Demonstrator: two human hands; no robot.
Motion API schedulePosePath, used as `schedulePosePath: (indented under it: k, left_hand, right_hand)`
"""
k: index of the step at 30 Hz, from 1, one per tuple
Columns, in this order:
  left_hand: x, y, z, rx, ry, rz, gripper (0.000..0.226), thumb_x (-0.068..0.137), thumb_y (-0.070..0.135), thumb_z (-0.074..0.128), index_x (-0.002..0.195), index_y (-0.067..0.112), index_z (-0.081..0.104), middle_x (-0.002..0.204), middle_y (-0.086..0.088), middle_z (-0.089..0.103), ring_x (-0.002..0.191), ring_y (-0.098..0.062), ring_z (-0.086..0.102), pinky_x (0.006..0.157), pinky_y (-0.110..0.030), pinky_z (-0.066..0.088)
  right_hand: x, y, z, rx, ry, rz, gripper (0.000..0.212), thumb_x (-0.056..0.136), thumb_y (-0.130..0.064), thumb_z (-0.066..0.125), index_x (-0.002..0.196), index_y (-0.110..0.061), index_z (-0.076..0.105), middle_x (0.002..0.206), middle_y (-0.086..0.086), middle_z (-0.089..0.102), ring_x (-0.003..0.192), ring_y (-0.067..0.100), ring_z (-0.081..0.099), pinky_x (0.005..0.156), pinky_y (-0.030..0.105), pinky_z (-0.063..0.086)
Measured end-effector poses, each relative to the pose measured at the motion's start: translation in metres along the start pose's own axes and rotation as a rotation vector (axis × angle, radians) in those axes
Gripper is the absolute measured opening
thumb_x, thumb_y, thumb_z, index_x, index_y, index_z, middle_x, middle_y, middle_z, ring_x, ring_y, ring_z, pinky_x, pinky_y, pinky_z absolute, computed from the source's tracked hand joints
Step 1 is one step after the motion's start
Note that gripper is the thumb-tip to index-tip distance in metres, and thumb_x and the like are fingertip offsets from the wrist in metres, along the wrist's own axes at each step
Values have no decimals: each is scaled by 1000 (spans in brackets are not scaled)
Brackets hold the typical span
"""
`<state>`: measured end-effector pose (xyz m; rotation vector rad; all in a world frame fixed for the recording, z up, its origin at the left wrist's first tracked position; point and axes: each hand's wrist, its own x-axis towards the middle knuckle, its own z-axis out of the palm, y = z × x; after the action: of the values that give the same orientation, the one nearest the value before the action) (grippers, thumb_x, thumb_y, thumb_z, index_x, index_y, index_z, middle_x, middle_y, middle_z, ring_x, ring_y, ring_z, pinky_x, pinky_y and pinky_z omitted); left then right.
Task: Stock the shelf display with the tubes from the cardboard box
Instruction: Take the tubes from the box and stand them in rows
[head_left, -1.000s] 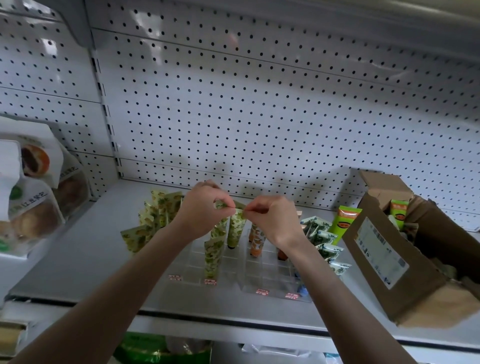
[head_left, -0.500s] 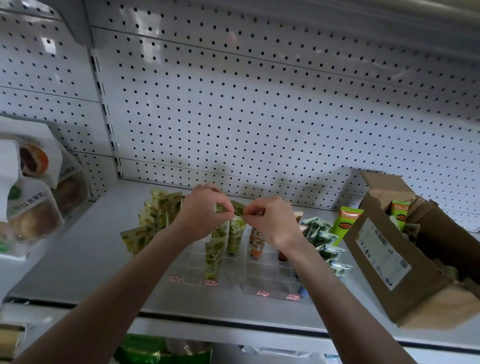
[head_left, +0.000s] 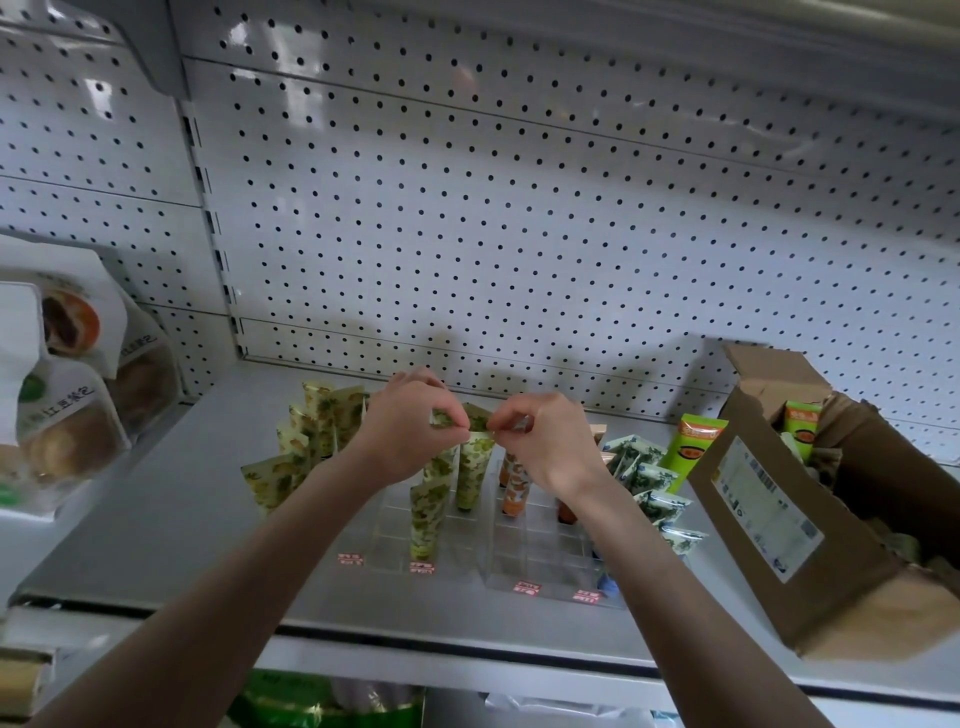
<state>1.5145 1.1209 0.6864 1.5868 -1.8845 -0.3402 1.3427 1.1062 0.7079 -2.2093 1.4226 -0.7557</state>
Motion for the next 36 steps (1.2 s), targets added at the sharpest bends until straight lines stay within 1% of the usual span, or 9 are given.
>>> schedulePosePath:
  k: [6,9,12,17,20,24,28,31,36]
  left_hand:
    - [-2,4,-1,-38,8,-2,11,76,34,70,72,41,63,88,13,60,99,-13,50,94,-44,39]
    - [-3,7,-3,-58,57,31,2,76,27,72,77,26,72,80,18,57,95,-12,51,91,-40,41]
    - [-2,12,-5,-61,86,81,7,77,22,73,82,17,74,77,16,58,90,-12,52,88,-36,42]
    - [1,30,-8,-130,99,53,6,81,25,69,86,21,71,83,18,56,84,-2,51,70,-7,34]
    - [5,47,-2,-221,96,38,11,83,23,67,93,20,70,91,10,62,86,4,54,67,-2,36]
    - [9,73,11,-364,76,54,15,82,18,69,96,16,70,95,3,66,87,0,59,74,-3,42]
    - [14,101,26,-416,29,104,16,83,19,67,99,16,69,96,6,67,88,-1,60,77,-8,46]
    - [17,124,40,-449,5,137,18,84,20,67,102,17,67,95,7,66,89,-4,61,81,-12,47]
    - [24,157,70,-481,-21,177,19,82,21,69,101,18,68,96,4,67,89,-6,61,82,-18,48]
  right_hand:
    - [-1,3,-1,14,8,-6,10,81,-10,70,86,-17,74,77,-11,63,63,-7,49,69,14,41]
    - [-2,2,-5,43,14,5,12,82,-8,68,87,-17,74,75,-14,62,63,-6,50,66,11,43]
    - [-2,3,-12,84,26,8,11,83,-9,68,89,-16,73,76,-12,62,62,-4,52,63,8,44]
    - [-8,8,-32,145,131,-27,8,84,-10,67,86,-15,73,79,-11,65,70,-3,57,66,4,43]
    - [-14,17,-51,186,204,-20,6,84,-12,67,87,-14,72,78,-11,65,72,-2,59,68,9,45]
    - [-24,37,-77,224,273,19,5,84,-15,68,88,-14,71,78,-15,66,69,-7,59,68,10,46]
    - [-36,59,-105,234,340,50,5,83,-13,69,87,-14,72,77,-10,68,71,0,61,70,13,47]
    - [-45,75,-128,237,365,70,12,83,-14,70,94,-10,73,86,-2,71,79,8,65,77,19,50]
    - [-63,106,-168,220,405,106,12,83,-16,70,94,-11,73,84,-6,70,74,0,62,73,15,47]
